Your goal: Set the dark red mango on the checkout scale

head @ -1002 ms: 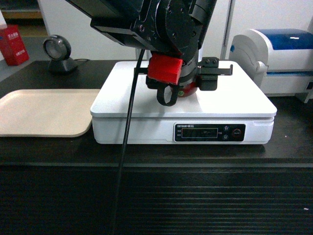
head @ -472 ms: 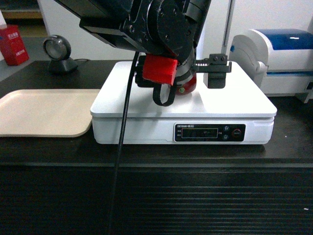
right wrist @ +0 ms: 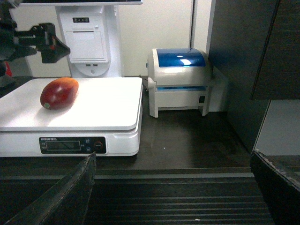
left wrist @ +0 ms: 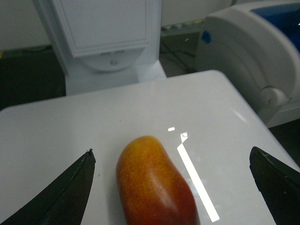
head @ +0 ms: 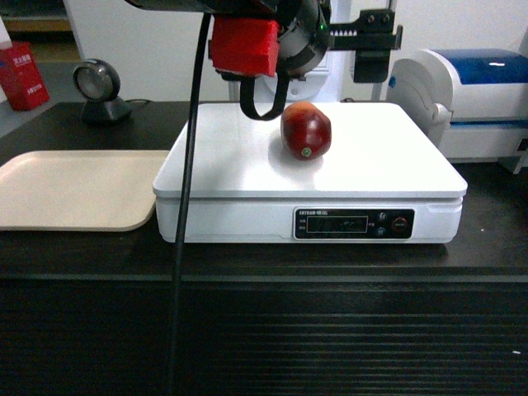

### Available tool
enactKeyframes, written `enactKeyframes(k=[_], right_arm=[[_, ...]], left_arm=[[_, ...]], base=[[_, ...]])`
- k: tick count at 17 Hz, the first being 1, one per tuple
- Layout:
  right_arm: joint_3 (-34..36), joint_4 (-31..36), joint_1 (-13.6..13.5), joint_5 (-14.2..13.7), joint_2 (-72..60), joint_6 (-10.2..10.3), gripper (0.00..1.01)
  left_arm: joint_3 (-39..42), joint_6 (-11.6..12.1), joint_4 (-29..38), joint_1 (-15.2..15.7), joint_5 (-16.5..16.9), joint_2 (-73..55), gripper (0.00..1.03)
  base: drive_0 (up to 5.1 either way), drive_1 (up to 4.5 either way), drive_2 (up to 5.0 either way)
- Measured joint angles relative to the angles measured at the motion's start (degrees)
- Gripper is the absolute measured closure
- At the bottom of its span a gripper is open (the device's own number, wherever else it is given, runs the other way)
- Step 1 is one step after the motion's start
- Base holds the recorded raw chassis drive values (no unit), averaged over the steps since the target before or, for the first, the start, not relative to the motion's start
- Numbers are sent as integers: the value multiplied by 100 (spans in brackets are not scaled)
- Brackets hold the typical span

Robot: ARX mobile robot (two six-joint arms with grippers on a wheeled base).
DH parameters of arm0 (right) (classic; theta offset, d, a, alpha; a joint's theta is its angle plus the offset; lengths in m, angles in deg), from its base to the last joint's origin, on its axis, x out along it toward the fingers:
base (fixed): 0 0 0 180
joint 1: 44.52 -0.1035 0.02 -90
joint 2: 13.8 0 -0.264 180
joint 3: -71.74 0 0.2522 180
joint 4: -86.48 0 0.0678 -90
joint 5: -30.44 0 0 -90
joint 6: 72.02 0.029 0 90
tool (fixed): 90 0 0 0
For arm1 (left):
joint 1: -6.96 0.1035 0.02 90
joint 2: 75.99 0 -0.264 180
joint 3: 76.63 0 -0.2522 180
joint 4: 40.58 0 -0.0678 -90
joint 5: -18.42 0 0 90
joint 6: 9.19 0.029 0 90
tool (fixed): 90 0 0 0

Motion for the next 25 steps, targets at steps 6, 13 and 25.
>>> enactKeyframes(k=[6,13,25], right_arm=[[0,0,0,0,0,0,3],[0,0,0,0,2,0,3],[0,0,0,0,0,0,3]], left_arm=[[1838,85,1429,748,1213,2013,5],[4666,511,1622,2406,675,5014,37],[7934,627,2339,3093,1366,7482,101]], base=[[0,0,0],[0,0,0],[0,0,0]])
